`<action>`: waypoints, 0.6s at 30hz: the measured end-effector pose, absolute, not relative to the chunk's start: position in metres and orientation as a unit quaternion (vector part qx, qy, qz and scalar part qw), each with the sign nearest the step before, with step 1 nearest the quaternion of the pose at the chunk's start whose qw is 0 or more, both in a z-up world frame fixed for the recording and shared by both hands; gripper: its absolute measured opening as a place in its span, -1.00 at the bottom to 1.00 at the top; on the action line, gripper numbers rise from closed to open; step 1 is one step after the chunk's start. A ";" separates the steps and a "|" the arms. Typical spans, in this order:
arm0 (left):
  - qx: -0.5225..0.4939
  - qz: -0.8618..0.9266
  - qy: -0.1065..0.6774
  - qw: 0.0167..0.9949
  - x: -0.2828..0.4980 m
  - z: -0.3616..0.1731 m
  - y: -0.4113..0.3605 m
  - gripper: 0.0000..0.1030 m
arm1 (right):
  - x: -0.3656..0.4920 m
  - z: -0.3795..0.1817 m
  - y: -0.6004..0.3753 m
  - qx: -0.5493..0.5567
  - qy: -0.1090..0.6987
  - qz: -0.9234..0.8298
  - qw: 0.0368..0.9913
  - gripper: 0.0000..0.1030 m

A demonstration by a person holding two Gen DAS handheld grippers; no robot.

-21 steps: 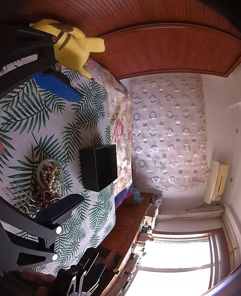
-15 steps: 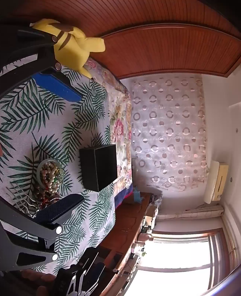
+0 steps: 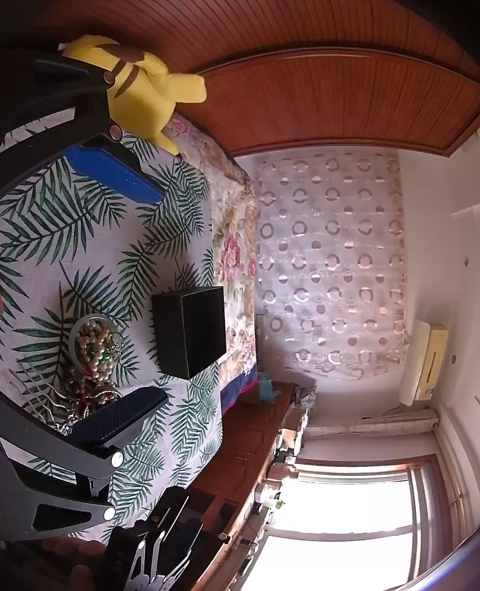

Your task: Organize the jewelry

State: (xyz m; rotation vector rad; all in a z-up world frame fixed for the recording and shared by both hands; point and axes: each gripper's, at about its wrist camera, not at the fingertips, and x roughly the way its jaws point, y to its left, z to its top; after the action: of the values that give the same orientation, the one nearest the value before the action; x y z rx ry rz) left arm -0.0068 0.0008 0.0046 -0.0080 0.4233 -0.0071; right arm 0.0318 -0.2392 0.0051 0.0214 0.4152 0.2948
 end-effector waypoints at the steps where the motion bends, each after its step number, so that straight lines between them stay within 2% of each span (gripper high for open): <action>1: -0.004 -0.004 0.210 0.978 -0.007 0.005 0.001 0.88 | 0.032 0.005 -0.239 0.010 0.205 0.145 0.968 0.95; 18: -0.005 -0.004 0.207 0.978 -0.004 0.008 -0.002 0.88 | 0.030 0.006 -0.238 0.010 0.205 0.147 0.968 0.95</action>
State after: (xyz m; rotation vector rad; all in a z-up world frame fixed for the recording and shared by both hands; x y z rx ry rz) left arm -0.0042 -0.0022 0.0083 -0.0096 0.4161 -0.0076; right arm 0.0299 -0.2380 0.0060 0.0208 0.4140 0.2968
